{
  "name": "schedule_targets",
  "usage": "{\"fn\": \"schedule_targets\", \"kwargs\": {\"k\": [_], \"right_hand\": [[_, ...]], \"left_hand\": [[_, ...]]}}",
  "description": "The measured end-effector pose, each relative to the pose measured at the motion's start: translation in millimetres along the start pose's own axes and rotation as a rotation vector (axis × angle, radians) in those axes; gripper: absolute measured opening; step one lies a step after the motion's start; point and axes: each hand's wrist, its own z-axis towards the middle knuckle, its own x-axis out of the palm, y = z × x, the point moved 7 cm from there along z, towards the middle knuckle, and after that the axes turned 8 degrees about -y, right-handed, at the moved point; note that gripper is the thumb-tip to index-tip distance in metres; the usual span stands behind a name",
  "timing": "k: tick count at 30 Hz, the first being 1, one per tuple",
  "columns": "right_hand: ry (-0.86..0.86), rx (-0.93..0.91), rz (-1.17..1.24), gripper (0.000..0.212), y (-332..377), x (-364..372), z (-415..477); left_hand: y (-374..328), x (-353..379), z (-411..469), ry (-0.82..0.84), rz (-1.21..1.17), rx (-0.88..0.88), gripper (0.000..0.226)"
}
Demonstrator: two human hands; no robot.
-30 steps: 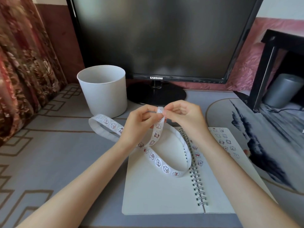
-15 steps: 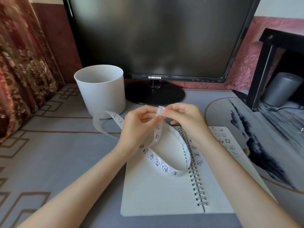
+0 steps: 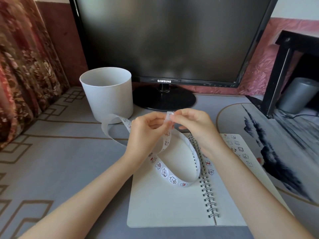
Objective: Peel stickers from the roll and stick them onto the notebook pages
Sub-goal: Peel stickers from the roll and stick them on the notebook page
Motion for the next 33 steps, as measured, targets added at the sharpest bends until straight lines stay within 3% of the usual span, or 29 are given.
{"fn": "schedule_targets", "kwargs": {"k": [9,21,24,29,33], "right_hand": [[-0.066,-0.173,-0.144,0.008,12,-4,0],[-0.061,0.004,0.046,0.011,6,0,-10],[-0.062,0.026,-0.028,0.010,6,-4,-8],[-0.009,0.081,-0.123,0.005,9,-22,-8],[-0.003,0.074,-0.216,0.005,18,-49,-17]], "left_hand": [[-2,1,-2,0.026,-0.007,-0.007,0.011],[-9,-4,0,-0.103,0.284,0.228,0.012],[-6,-7,1,-0.098,0.253,0.171,0.009],[7,-5,1,-0.038,0.094,-0.110,0.003],[10,4,-5,0.028,0.046,-0.230,0.003]]}}
